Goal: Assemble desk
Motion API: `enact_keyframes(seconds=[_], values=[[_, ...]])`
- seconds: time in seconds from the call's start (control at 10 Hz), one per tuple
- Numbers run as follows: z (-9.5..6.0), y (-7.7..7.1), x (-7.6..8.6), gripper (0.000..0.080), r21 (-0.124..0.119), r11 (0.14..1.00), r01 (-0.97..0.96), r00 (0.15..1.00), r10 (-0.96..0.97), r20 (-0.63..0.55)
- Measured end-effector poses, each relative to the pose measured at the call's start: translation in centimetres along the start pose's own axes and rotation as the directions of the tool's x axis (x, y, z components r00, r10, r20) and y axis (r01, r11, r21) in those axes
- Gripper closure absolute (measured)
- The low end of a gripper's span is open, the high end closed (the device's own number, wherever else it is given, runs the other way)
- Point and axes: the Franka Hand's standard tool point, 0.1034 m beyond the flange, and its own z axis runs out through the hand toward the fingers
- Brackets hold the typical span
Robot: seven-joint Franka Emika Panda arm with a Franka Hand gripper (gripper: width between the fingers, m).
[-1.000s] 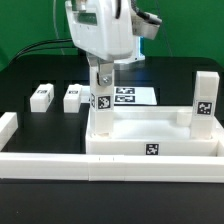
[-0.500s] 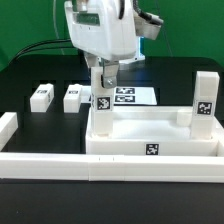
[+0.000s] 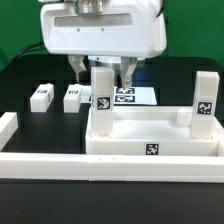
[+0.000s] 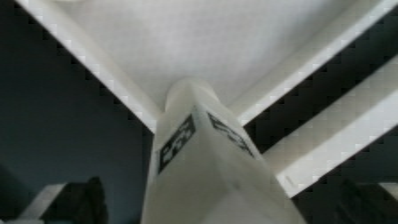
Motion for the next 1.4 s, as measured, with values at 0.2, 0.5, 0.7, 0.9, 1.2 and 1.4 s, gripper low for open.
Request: enact_keyframes(seconds=[0.2, 0.5, 0.7, 0.9, 1.2, 1.4], values=[[0.01, 0.00, 0.01, 0.0150, -0.002, 0.988, 0.157, 0.988, -0.157, 0.000], [0.05, -0.34, -0.14, 0.0150, -0.020, 0.914, 0.405, 0.914, -0.405, 0.004], [0.10, -0.41, -0.14, 0.0150, -0.034, 0.847, 0.530, 0.848, -0.530, 0.004], [0.09, -0.10, 0.00, 0.0150, -0.036, 0.765, 0.643, 0.766, -0.643, 0.009], [0.07, 0.25, 0.19, 0.0273, -0.036, 0.702, 0.711, 0.703, -0.711, 0.012], [0.07, 0.25, 0.19, 0.0514, -0.036, 0.704, 0.709, 0.705, -0.709, 0.012]])
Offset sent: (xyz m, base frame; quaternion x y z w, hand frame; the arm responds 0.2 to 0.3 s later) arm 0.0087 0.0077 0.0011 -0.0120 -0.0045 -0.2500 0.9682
